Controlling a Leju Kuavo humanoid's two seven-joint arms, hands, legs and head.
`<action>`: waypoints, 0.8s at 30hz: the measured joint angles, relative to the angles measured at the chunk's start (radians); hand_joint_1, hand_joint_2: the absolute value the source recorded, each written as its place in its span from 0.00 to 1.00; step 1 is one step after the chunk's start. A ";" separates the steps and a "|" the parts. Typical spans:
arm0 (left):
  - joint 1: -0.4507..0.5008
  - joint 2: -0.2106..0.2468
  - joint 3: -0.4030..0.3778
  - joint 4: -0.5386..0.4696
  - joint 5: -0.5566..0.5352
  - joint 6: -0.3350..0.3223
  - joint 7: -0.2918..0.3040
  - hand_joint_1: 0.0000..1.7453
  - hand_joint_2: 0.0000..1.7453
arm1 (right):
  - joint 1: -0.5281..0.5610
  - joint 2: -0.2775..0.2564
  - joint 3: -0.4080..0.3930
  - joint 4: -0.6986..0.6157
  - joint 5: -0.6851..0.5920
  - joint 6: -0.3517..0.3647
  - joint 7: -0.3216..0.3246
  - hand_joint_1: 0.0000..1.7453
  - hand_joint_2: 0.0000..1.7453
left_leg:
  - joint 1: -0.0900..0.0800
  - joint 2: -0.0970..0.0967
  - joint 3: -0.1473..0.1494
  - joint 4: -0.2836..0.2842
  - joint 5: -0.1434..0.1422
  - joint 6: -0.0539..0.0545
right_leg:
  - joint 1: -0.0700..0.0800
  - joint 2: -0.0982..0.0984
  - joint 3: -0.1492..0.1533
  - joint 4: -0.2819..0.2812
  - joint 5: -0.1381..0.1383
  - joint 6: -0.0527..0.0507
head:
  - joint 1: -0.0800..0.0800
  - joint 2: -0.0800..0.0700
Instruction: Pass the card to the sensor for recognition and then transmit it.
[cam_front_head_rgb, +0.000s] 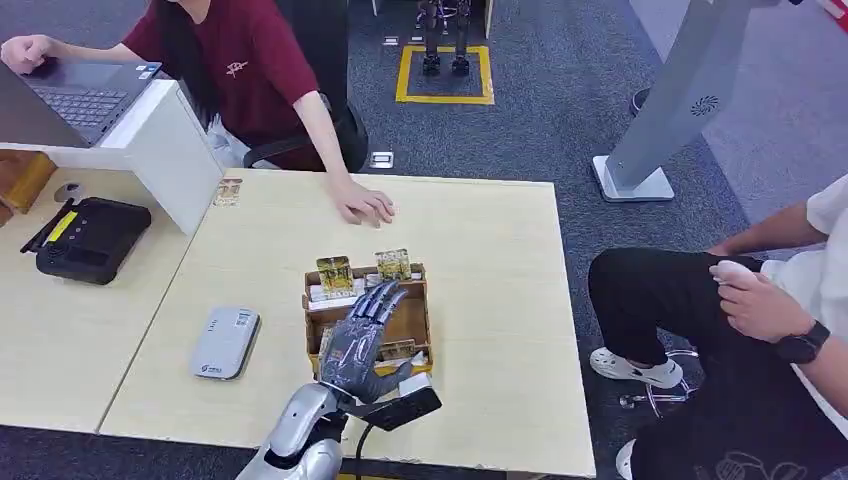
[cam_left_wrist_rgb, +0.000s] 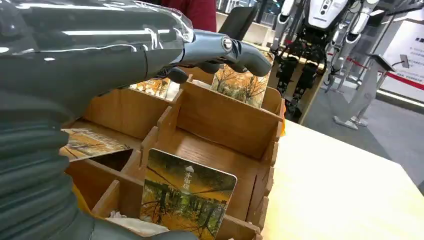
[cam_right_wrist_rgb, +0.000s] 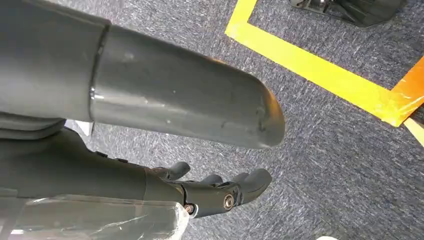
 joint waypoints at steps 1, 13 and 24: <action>0.000 0.000 0.000 0.000 -0.001 -0.001 0.000 0.00 1.00 | 0.000 0.000 0.000 0.000 0.000 0.000 0.000 0.00 0.00 | 0.000 0.000 0.000 0.000 0.000 0.000 | 0.000 0.000 0.000 0.000 0.000 0.000 | 0.000 0.000; 0.000 0.001 0.000 0.018 -0.039 0.006 0.017 0.00 1.00 | 0.000 0.004 0.008 0.000 -0.007 -0.001 0.000 0.00 0.00 | 0.000 0.000 0.000 0.000 0.000 0.000 | 0.000 0.000 0.000 0.000 0.000 0.000 | 0.000 0.000; -0.001 0.000 0.000 0.044 -0.050 0.011 0.021 0.00 1.00 | 0.000 0.006 0.010 0.000 -0.010 -0.001 0.003 0.00 0.00 | 0.000 0.000 0.000 0.000 0.000 0.000 | 0.000 0.000 0.000 0.000 0.000 0.000 | 0.000 0.000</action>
